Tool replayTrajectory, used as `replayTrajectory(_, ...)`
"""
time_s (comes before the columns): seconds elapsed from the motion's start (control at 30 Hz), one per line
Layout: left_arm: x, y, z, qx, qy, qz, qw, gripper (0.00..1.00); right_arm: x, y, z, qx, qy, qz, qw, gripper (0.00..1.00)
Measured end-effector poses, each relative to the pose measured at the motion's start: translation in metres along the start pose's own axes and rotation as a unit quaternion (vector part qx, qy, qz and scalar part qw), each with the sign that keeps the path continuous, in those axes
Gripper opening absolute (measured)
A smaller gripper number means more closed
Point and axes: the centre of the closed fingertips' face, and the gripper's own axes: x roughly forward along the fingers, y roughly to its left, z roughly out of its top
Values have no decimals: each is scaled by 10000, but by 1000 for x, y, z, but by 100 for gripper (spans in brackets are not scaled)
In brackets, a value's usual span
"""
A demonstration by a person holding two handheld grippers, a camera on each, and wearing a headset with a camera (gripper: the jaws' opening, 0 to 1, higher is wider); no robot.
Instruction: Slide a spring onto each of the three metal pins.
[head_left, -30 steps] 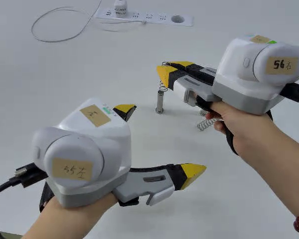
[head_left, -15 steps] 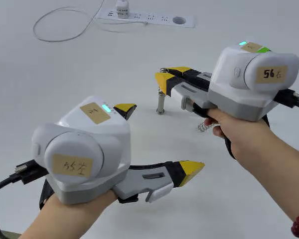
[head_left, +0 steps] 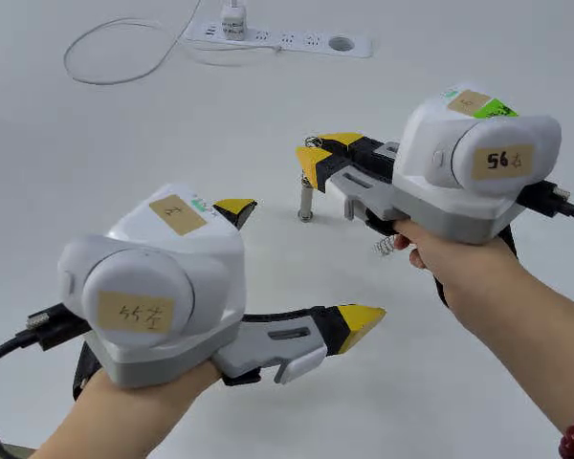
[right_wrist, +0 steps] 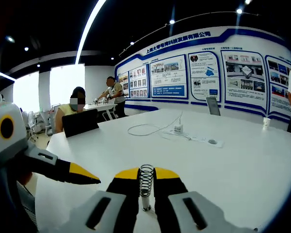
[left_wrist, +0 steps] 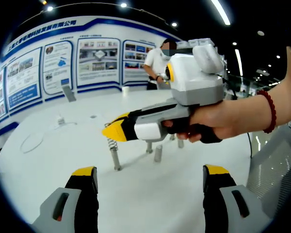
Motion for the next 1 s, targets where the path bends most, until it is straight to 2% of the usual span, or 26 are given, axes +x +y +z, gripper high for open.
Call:
replayTrajectory(0.27,-1,3,0,3,5,74,10000,93,-2,0,-1,-157,57,-54,9998,11)
replayTrajectory(0.33,-1,3,1,14,-9,74,10000,93,-1,-1,-6,-214,166,-76,9996,11)
replayTrajectory(1.0,-2,2,1,50,-26,53,10000,91,0,-1,-26,-55,469,-76,9989,11)
